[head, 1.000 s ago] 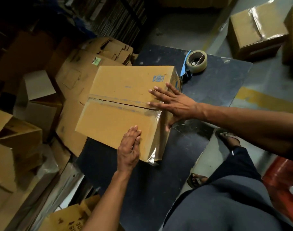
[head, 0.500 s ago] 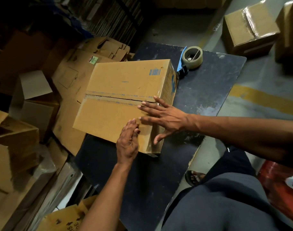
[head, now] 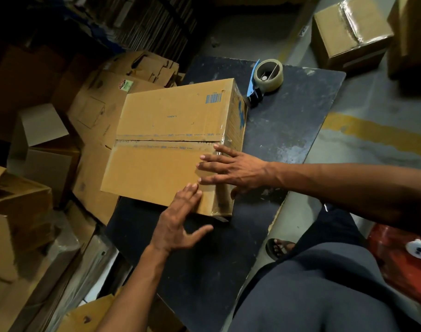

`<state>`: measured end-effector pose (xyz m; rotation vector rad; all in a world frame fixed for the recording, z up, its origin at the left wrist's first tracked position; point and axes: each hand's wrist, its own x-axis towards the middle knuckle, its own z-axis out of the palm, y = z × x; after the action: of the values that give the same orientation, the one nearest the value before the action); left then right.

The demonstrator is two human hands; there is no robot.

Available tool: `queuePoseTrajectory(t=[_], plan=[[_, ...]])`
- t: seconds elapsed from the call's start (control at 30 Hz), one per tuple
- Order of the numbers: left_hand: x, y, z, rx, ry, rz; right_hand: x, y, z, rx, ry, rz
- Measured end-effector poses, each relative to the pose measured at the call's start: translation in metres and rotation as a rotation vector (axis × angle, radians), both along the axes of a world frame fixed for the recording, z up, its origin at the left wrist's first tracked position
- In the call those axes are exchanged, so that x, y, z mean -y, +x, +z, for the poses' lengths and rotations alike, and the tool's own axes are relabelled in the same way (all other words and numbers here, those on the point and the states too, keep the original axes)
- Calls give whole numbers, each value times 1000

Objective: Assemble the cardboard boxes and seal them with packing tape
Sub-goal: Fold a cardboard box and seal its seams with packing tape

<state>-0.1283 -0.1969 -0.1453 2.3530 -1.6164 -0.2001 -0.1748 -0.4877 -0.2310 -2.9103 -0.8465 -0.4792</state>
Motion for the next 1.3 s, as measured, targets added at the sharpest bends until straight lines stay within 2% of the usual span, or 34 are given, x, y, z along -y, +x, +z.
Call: queuePoseTrajectory(t=[0.1, 0.23, 0.43, 0.57, 0.7, 0.87, 0.97, 1.07, 1.17, 1.3], plan=[[-3, -3, -5, 123, 31, -25, -1, -1, 0, -2, 1, 0], [14, -21, -23, 248, -93, 185, -4, -4, 0, 4, 3, -41], [31, -41, -38, 228, -189, 420, -9, -30, -14, -11, 177, -105], [38, -48, -36, 111, -239, 535, -16, -31, -17, -49, 285, -108], [41, -48, -31, 11, -208, 613, -27, -33, -21, -53, 389, -144], [47, -51, -23, 21, -155, 661, -49, -33, -27, -10, 489, -233], [39, -40, -15, -34, -184, 601, -44, -31, -30, -31, 420, -237], [17, -21, -10, -26, -69, 323, -32, -28, -31, -45, 295, -226], [5, -12, -12, 118, -34, 168, -31, -31, -28, -18, 395, -207], [9, -13, -26, 270, -117, 190, -48, -34, -28, 11, 496, -278]])
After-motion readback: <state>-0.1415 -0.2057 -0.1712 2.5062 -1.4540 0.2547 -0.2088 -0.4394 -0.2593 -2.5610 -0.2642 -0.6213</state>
